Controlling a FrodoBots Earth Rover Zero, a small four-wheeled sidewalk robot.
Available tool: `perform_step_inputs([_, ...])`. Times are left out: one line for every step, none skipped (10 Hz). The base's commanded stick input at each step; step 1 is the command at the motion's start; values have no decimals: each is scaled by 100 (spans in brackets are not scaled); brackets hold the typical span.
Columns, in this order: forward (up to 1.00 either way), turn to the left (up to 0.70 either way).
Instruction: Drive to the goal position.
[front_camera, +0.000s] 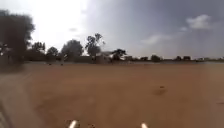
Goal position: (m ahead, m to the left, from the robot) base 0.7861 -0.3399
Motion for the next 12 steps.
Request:
perform_step_inputs([100,-27])
perform_step_inputs([100,-27])
perform_step_inputs([100,-27])
perform_step_inputs([100,-27])
perform_step_inputs([100,0])
perform_step_inputs([100,0])
perform_step_inputs([100,0])
perform_step_inputs([100,0])
perform_step_inputs([100,-27])
perform_step_inputs([100,-27])
perform_step_inputs([100,-27])
perform_step_inputs([100,-27])
